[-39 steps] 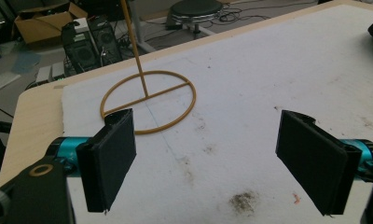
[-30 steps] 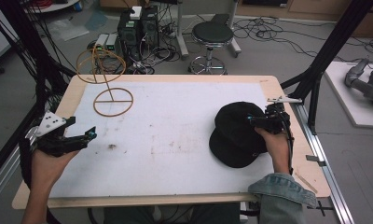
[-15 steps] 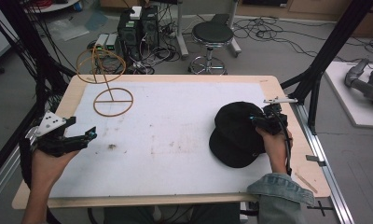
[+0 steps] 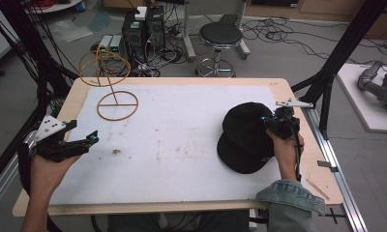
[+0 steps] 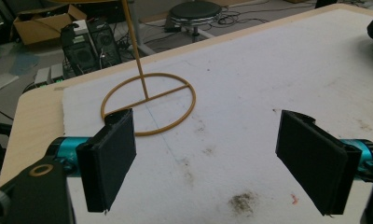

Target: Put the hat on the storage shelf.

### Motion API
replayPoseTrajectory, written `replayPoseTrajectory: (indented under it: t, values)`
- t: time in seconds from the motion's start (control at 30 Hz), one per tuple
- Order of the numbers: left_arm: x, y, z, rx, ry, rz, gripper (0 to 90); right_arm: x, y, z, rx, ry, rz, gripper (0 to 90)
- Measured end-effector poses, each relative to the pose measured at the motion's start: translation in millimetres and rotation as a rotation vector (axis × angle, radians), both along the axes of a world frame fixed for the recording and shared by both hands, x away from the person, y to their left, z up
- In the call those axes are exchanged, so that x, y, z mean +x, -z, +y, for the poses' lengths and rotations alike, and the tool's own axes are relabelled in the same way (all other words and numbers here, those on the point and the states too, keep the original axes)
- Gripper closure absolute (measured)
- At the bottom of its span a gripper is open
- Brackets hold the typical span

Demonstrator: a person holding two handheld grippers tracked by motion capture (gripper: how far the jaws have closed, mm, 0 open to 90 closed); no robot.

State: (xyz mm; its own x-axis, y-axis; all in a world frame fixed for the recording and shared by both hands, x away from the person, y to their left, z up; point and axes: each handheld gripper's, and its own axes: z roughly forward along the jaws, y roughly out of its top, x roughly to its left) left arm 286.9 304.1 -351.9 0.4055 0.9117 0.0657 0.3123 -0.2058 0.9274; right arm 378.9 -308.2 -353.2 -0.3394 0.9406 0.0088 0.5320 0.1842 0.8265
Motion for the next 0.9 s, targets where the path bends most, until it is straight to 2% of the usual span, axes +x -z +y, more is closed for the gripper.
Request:
replayPoseTrajectory:
  t: [0.17,0.3,0.37,0.43,0.57,0.63,0.7,0.77,0.87,0.9]
  values:
    - [-0.6,-1.1,1.9,-0.006,-0.005,-0.005,20.2,-4.9,-7.6,2.8,0.034,-0.014,-0.040,84.0]
    - [-0.7,-1.1,2.4,-0.009,-0.005,-0.005,20.2,-8.4,-14.4,7.7,0.039,-0.025,-0.063,84.0]
    - [-0.5,-0.7,2.8,-0.007,-0.005,-0.003,20.2,-13.1,-23.0,16.5,0.035,-0.044,-0.099,84.1]
    - [-0.4,-0.5,2.9,-0.008,-0.005,-0.002,20.2,-14.6,-25.8,19.6,0.030,-0.051,-0.107,84.1]
    - [-0.6,-0.7,3.5,-0.007,-0.005,-0.001,20.2,-22.0,-38.1,34.0,0.027,-0.082,-0.152,84.1]
    - [-0.9,-1.2,3.6,-0.009,-0.004,-0.003,20.2,-25.4,-42.7,38.6,0.033,-0.096,-0.173,84.1]
    - [-1.4,-2.1,4.1,-0.011,-0.006,-0.007,20.2,-27.1,-44.6,40.5,0.042,-0.098,-0.174,84.1]
    - [-2.0,-2.8,5.0,-0.012,-0.010,-0.007,20.3,-32.6,-54.1,47.9,0.046,-0.119,-0.212,84.2]
    - [-2.2,-2.8,6.1,-0.013,-0.011,-0.008,20.2,-35.4,-59.9,52.8,0.051,-0.138,-0.234,84.1]
    - [-2.1,-2.5,6.2,-0.014,-0.011,-0.008,20.2,-37.5,-65.0,58.7,0.067,-0.158,-0.247,84.1]
